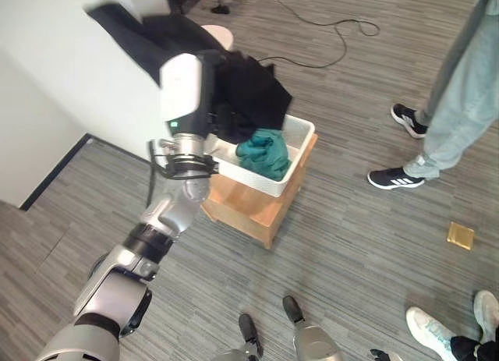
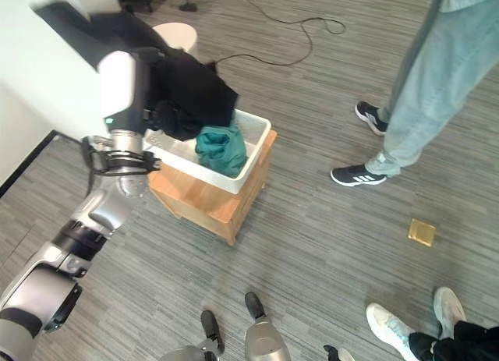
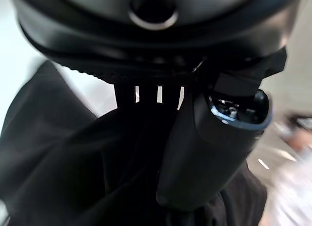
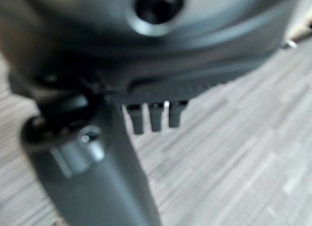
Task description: Pick up bed clothes into laundry basket.
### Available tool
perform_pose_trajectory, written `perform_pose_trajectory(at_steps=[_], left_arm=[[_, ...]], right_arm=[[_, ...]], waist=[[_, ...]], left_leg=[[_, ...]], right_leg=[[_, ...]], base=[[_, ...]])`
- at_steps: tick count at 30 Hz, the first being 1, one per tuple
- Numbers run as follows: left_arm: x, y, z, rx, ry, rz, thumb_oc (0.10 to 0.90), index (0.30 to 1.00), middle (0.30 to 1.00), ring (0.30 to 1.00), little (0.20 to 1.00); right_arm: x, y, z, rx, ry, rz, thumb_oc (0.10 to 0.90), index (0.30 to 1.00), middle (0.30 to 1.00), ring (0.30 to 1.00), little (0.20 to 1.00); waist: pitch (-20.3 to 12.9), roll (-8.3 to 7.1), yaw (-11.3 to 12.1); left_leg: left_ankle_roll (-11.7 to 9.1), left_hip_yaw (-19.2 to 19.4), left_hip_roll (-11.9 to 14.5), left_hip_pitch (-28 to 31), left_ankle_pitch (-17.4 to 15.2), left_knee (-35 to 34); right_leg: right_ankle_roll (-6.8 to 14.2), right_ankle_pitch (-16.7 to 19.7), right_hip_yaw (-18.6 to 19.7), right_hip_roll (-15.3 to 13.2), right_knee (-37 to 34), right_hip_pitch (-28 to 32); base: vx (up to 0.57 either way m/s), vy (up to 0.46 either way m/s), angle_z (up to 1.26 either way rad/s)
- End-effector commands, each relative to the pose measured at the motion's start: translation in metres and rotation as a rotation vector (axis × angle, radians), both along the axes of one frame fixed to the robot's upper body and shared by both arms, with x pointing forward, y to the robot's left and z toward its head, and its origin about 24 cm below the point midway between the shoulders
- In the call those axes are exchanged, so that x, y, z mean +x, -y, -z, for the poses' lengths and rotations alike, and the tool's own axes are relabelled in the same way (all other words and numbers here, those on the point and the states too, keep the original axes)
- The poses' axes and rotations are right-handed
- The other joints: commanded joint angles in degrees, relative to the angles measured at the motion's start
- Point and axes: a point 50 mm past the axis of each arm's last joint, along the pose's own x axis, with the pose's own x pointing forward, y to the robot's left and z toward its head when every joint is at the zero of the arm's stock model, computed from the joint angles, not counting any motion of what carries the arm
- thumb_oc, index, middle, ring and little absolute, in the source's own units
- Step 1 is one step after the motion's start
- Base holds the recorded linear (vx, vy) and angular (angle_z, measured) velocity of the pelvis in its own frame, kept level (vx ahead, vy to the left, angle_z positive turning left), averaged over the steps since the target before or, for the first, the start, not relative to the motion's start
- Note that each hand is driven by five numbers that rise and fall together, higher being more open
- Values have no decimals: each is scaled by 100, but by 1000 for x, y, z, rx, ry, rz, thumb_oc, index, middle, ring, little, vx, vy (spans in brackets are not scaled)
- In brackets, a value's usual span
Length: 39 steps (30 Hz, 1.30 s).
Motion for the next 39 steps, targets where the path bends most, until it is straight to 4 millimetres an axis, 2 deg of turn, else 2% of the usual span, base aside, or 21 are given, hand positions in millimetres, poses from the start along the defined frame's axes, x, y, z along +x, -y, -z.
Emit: perform_pose_trajectory(at_steps=[1,4,8,10,15,18,22,23,28,30,31,35,37,38,39], left_arm=[[20,17,-55,34,123,-21,400,300,300,300,300],[32,19,-60,117,92,-84,400,300,300,300,300],[47,8,-57,232,15,-210,400,300,300,300,300],[51,0,-49,290,-32,-263,400,300,300,300,300],[53,-3,-53,328,-31,-287,400,300,300,300,300],[50,7,-77,365,65,-282,400,300,300,300,300],[49,0,-98,409,126,-331,400,300,300,300,300],[49,0,-98,409,126,-331,400,300,300,300,300],[43,-23,-136,463,225,-434,400,300,300,300,300],[39,-41,-154,492,264,-506,400,300,300,300,300],[39,-42,-155,492,264,-507,400,300,300,300,300],[31,-67,-177,517,306,-596,400,300,300,300,300],[30,-67,-180,534,315,-602,400,300,300,300,300],[31,-62,-178,546,323,-597,400,300,300,300,300],[31,-59,-176,561,326,-602,400,300,300,300,300]], right_arm=[[-44,16,0,-61,-104,83,800,900,900,900,900],[-37,15,0,-52,-78,106,800,900,900,900,900],[-25,12,1,-30,-33,125,800,900,900,900,900],[-21,8,2,-15,-27,118,800,900,900,900,900],[-21,1,4,5,-33,104,800,900,900,900,900],[-18,4,3,-1,-28,121,800,900,900,900,900],[-15,4,3,-2,-17,126,800,900,900,900,900],[-15,4,3,-2,-17,126,800,900,900,900,900],[-4,3,2,-5,6,103,800,900,900,900,900],[-1,0,2,3,18,103,800,900,900,900,900],[-1,0,2,4,18,102,800,900,900,900,900],[3,-4,3,26,26,77,800,900,900,900,900],[6,-3,2,26,37,72,800,900,900,900,900],[28,6,-5,5,94,71,800,900,900,900,900],[31,5,-6,9,111,45,800,900,900,900,900]], waist=[[-663,-304,56],[-700,-309,-28],[-764,-346,-175],[-790,-378,-230],[-838,-447,-277],[-835,-523,-249],[-788,-588,-261],[-788,-588,-260],[-697,-648,-276],[-672,-656,-285],[-673,-660,-277],[-581,-696,-257],[-552,-708,-246],[-534,-688,-164],[-514,-685,-105]], left_leg=[[-367,-203,184,-70,-550,11],[-373,-163,188,-94,-559,11],[-376,-76,208,-163,-576,11],[-375,-54,211,-209,-589,11],[-380,-9,217,-322,-606,11],[-378,31,223,-432,-605,11],[-377,86,237,-524,-599,11],[-377,87,237,-525,-599,11],[-367,266,251,-712,-584,11],[-351,387,260,-755,-588,11],[-351,398,261,-757,-589,11],[-339,520,260,-803,-584,11],[-343,510,256,-818,-584,11],[-341,462,243,-842,-570,11],[-331,396,232,-874,-559,11]], right_leg=[[556,-600,-175,-382,42,136],[586,-567,-141,-365,30,76],[632,-498,-62,-337,25,-75],[646,-466,-44,-325,26,-167],[667,-427,-56,-319,21,-306],[677,-402,-78,-312,16,-421],[689,-369,-59,-294,15,-548],[689,-369,-58,-294,15,-549],[750,-280,-9,-268,15,-799],[787,-239,49,-239,15,-898],[788,-236,61,-237,15,-905],[834,-175,117,-224,15,-1023],[837,-163,99,-246,15,-1047],[835,-172,37,-276,15,-1042],[837,-184,-4,-303,15,-1054]], base=[[27,-19,-4],[11,-5,-4],[4,3,-11],[8,12,-14],[5,5,-9],[1,4,-1],[-6,12,-5],[-21,15,-8],[-9,26,-4],[17,69,-12],[12,68,-28],[14,62,-31],[7,46,-21],[10,21,-13],[9,28,-4]])
